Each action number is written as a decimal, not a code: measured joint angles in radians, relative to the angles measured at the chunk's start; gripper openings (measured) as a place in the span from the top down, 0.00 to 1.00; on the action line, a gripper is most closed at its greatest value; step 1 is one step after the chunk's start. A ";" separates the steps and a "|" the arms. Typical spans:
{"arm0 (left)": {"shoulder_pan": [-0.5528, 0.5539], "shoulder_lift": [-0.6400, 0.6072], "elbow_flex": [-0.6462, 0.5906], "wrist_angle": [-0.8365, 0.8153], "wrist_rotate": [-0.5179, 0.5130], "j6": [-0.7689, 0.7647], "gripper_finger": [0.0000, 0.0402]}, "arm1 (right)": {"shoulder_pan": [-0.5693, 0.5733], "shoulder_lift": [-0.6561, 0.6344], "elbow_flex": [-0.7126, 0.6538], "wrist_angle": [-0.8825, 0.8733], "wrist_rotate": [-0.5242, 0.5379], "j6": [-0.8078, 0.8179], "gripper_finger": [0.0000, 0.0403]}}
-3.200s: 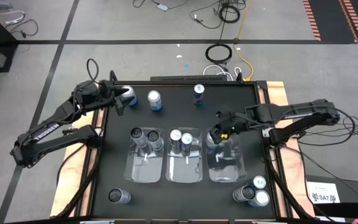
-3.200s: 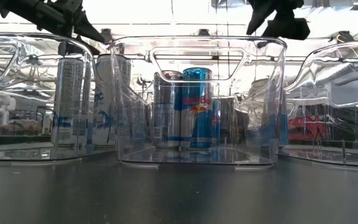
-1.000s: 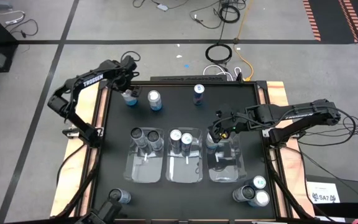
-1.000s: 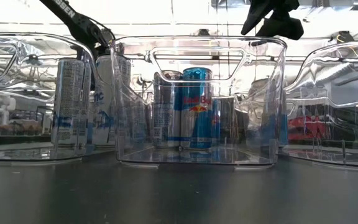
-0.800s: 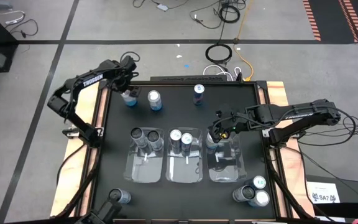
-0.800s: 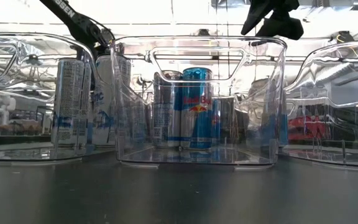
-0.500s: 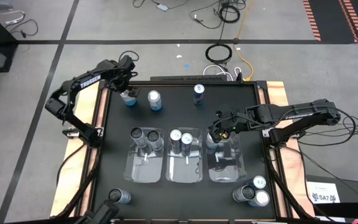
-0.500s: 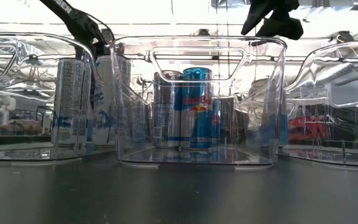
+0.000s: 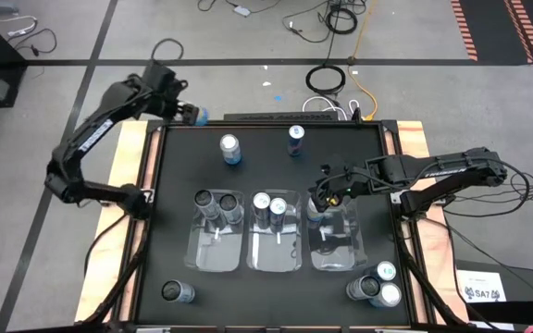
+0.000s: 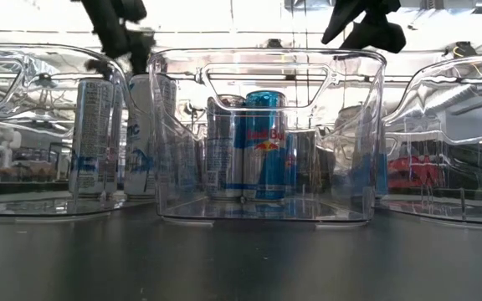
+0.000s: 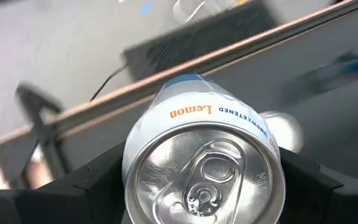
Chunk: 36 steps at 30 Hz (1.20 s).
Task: Sort soda cans
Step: Move the left white and blue soda can to the bottom of the table
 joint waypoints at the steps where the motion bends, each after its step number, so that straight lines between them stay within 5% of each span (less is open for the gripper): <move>1: -0.014 -0.008 0.027 -0.002 0.007 0.001 0.23 | 0.000 0.000 0.000 0.003 0.000 -0.005 0.57; 12: -0.284 0.023 0.262 0.059 0.062 0.046 0.23 | 0.000 0.000 0.000 0.019 0.000 -0.021 0.57; 31: -0.766 0.234 0.398 0.088 0.077 0.174 0.23 | 0.000 0.000 0.000 -0.021 -0.080 0.009 0.57; 36: -0.924 0.263 0.427 0.085 0.008 0.190 0.23 | 0.000 0.000 0.000 -0.023 -0.080 0.000 0.57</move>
